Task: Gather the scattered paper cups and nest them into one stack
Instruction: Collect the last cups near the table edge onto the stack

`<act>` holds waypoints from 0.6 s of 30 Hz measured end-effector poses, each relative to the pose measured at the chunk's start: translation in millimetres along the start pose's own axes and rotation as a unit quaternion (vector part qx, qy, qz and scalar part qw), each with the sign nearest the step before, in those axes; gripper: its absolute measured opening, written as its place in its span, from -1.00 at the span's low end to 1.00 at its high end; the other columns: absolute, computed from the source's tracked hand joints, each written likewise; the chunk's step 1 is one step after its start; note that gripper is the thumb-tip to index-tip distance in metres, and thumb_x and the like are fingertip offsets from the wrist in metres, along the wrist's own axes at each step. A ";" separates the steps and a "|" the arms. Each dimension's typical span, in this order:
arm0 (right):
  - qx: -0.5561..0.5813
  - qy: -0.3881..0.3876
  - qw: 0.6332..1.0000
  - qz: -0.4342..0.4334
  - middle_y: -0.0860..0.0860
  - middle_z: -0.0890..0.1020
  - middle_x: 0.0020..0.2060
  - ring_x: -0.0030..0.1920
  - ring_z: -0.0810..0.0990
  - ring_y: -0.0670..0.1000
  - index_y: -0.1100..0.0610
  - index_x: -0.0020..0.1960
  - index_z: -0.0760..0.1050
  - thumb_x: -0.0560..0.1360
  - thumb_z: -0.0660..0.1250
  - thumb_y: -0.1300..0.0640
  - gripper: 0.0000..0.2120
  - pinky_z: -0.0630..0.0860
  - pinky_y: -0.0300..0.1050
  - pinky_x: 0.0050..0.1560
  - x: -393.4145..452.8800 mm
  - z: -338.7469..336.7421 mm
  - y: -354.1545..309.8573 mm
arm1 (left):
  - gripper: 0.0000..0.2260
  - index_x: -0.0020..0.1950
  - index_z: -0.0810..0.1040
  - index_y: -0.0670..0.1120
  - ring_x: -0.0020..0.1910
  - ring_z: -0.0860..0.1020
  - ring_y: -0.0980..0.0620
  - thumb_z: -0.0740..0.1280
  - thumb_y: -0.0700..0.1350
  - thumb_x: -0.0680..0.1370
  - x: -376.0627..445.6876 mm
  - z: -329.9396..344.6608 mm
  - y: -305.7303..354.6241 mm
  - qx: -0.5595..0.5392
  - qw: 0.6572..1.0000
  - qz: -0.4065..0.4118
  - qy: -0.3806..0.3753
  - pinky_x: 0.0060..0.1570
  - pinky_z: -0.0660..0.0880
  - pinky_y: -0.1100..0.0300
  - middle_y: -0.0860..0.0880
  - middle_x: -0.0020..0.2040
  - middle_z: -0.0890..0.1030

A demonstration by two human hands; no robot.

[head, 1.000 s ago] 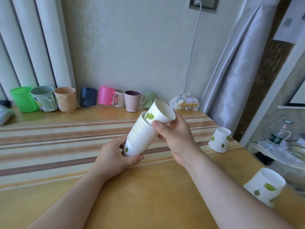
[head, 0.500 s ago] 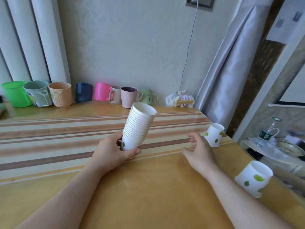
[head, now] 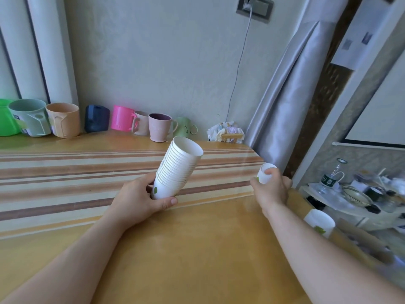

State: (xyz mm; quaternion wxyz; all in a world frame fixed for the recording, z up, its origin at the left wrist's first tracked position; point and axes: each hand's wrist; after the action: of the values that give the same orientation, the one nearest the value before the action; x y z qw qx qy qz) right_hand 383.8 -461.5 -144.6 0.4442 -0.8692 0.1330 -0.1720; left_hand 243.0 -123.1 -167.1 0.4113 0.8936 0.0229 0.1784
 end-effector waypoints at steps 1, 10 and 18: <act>0.003 0.021 1.000 -0.021 0.01 0.37 0.34 0.18 0.58 0.25 -0.02 0.04 0.52 0.57 0.49 -0.09 -0.79 0.62 0.08 0.21 -3.7 0.8 1.9 | -0.50 0.04 0.58 0.40 -0.01 0.57 0.42 0.49 0.57 0.20 -0.5 -0.1 0.4 -0.001 1.000 -0.002 0.000 -0.13 0.48 0.29 0.55 0.04 0.58; 0.101 0.012 0.995 0.006 0.03 0.65 0.02 -0.08 0.63 0.13 0.01 0.03 0.52 0.57 0.35 -0.32 -0.61 0.55 0.04 -0.17 -38.6 14.1 -3.3 | -0.60 -0.01 0.51 0.56 0.02 0.55 0.45 0.49 0.53 0.22 -1.1 -0.9 5.7 -0.001 1.000 0.010 0.005 -0.14 0.47 0.27 0.57 0.00 0.58; -0.042 -0.367 0.927 -0.067 0.03 0.51 0.59 0.58 0.44 0.22 -0.32 0.73 0.10 0.38 0.35 -0.52 0.00 0.46 0.15 0.51 -71.7 91.0 -95.9 | -0.50 0.07 0.62 0.27 -0.07 0.61 0.32 0.47 0.50 0.26 0.1 0.0 0.4 0.014 0.999 -0.023 0.024 -0.14 0.53 0.21 0.46 -0.03 0.64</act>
State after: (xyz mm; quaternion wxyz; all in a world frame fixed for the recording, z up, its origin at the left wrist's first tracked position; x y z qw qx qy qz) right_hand 364.3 -313.2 -128.9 0.4125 -0.8963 -0.0909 0.1353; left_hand 243.0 -123.4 -166.7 0.4022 0.8938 0.0563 0.1902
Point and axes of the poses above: each hand's wrist, its own x-axis towards the middle knuckle, its own z-axis out of the palm, y = z × x
